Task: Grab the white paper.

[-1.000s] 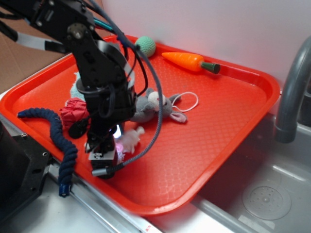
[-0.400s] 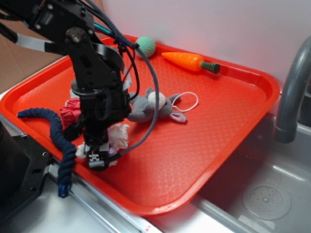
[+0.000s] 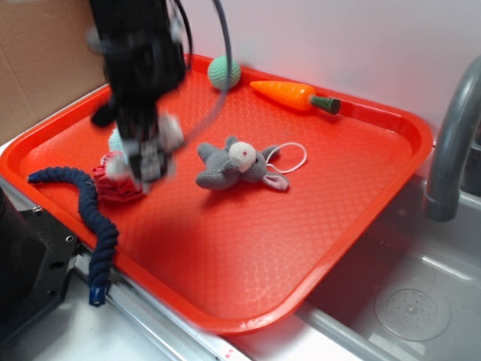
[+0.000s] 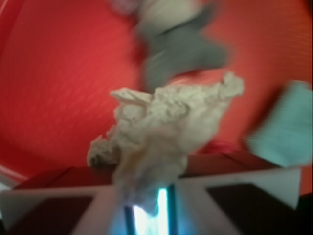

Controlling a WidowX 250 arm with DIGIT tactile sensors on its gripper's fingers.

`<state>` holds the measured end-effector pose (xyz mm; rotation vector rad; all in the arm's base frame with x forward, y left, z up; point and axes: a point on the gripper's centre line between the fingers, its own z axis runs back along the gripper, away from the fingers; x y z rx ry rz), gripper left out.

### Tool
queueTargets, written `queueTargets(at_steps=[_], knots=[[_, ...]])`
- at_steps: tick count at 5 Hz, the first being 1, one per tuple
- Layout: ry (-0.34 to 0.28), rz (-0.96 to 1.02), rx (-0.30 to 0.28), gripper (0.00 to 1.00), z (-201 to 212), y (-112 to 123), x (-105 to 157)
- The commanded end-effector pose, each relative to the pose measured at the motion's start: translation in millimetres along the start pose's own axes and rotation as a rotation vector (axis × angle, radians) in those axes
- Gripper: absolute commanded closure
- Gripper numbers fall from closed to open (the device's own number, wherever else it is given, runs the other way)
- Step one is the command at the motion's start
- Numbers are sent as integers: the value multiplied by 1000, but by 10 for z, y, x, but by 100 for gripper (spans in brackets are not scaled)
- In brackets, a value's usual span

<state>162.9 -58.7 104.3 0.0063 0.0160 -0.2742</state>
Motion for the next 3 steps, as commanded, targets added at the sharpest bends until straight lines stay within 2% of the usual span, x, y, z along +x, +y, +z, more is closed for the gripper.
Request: queueTargets(at_steps=[1,2,3], knots=[[-184,443,-83,100,754,559,-124],[-224,497,-42,100,862,635,-144],[-175,490,-33,100,832,659,-121]])
